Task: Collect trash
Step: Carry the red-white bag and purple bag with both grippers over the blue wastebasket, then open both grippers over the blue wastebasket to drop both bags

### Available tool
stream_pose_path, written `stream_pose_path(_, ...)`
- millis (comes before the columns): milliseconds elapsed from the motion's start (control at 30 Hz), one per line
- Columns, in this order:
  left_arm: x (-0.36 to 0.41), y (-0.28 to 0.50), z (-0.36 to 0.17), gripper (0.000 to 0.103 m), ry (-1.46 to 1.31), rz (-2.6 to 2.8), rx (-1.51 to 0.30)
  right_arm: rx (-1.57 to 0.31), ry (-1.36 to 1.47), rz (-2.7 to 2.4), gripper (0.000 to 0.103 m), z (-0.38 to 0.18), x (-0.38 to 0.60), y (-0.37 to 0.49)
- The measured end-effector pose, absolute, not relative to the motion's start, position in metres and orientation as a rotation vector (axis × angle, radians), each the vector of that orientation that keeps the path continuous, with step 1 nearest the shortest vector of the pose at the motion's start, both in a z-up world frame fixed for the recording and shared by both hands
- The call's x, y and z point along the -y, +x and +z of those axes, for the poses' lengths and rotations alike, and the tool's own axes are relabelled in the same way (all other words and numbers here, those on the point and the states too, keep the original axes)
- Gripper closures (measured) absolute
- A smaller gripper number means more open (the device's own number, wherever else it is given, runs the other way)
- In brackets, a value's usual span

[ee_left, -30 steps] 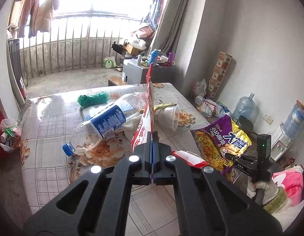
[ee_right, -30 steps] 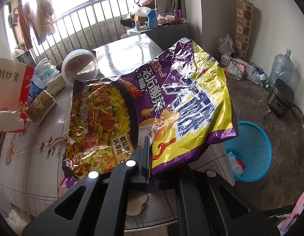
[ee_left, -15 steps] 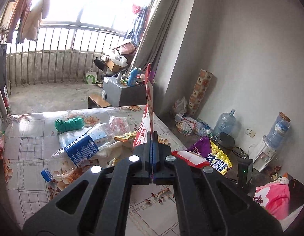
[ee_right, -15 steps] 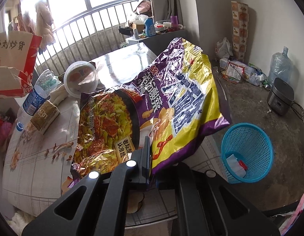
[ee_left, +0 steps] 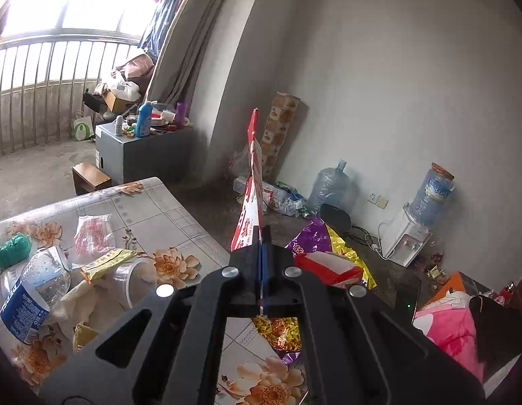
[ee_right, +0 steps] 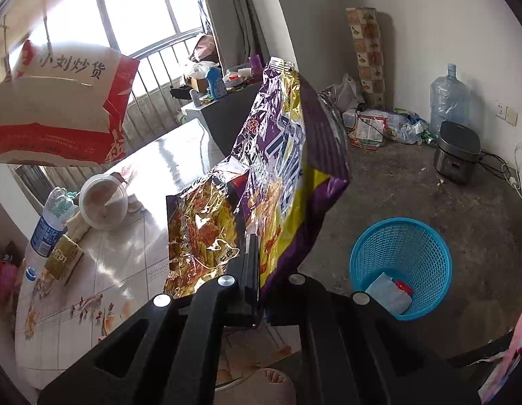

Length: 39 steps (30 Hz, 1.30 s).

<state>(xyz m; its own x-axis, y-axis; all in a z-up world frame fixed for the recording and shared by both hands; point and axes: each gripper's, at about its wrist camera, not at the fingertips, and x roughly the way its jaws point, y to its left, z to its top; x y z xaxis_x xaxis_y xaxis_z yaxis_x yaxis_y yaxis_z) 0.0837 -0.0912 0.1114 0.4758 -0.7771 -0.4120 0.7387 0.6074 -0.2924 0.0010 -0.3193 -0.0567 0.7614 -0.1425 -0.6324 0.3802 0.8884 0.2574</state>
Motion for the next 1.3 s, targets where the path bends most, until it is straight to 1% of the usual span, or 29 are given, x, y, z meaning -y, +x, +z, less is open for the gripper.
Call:
stream_pose_path(200, 0.204, 0.099, 0.097, 0.103, 0.03, -1.074, -0.615, -0.615, 0.453, -0.403, 0.1, -0.063, 0.373, -0.007)
stream_pose_path(367, 0.3, 0.112, 0.063, 0.103, 0.128, -1.156, -0.723, -0.619, 0.518, -0.523, 0.1, -0.087, 0.426, -0.018)
stream_pose_path(600, 0.429, 0.12, -0.02, 0.103, 0.313, -1.176, -0.913, -0.682, 0.678, -0.636, 0.1, -0.153, 0.492, -0.029)
stream_pose_path(767, 0.496, 0.121, -0.091, 0.103, 0.41, -1.145, -1.043, -0.714, 0.805, -0.681, 0.1, -0.209, 0.531, -0.028)
stream_pose_path(800, 0.507, 0.124, -0.107, 0.099, 0.419, -1.143, -1.084, -0.724, 0.839, -0.685, 0.1, -0.223, 0.539, -0.028)
stream_pose_path(833, 0.518, 0.126, -0.126, 0.094, 0.436, -1.131, -1.139, -0.737, 0.875, -0.696, 0.096, -0.239, 0.549, -0.028)
stream_pose_path(867, 0.527, 0.128, -0.145, 0.079, 0.459, -1.108, -1.183, -0.763, 0.901, -0.702, 0.079, -0.255, 0.556, -0.026)
stream_pose_path(900, 0.533, 0.131, -0.164, 0.066, 0.486, -1.083, -1.227, -0.803, 0.926, -0.71, 0.065, -0.274, 0.563, -0.025)
stream_pose_path(933, 0.537, 0.133, -0.181, 0.064, 0.515, -1.055, -1.27, -0.848, 0.948, -0.74, 0.054, -0.29, 0.57, -0.026)
stream_pose_path(967, 0.539, 0.133, -0.193, 0.063, 0.53, -1.026, -1.299, -0.873, 0.973, -0.774, 0.054, -0.303, 0.574, -0.029)
stream_pose_path(1033, 0.535, 0.137, -0.204, 0.063, 0.498, -1.006, -1.34, -0.858, 1.034, -0.795, 0.054, -0.314, 0.579, -0.041)
stream_pose_path(1100, 0.526, 0.141, -0.202, 0.059, 0.466, -1.012, -1.351, -0.804, 1.063, -0.8, 0.05, -0.311, 0.58, -0.053)
stream_pose_path(1133, 0.524, 0.141, -0.199, 0.058, 0.465, -1.014, -1.338, -0.781, 1.062, -0.807, 0.047, -0.308, 0.578, -0.061)
stream_pose_path(1167, 0.522, 0.141, -0.193, 0.057, 0.467, -1.013, -1.317, -0.759, 1.06, -0.819, 0.046, -0.305, 0.577, -0.068)
stream_pose_path(1300, 0.511, 0.139, -0.156, 0.054, 0.457, -1.026, -1.229, -0.677, 1.106, -0.858, 0.046, -0.295, 0.577, -0.091)
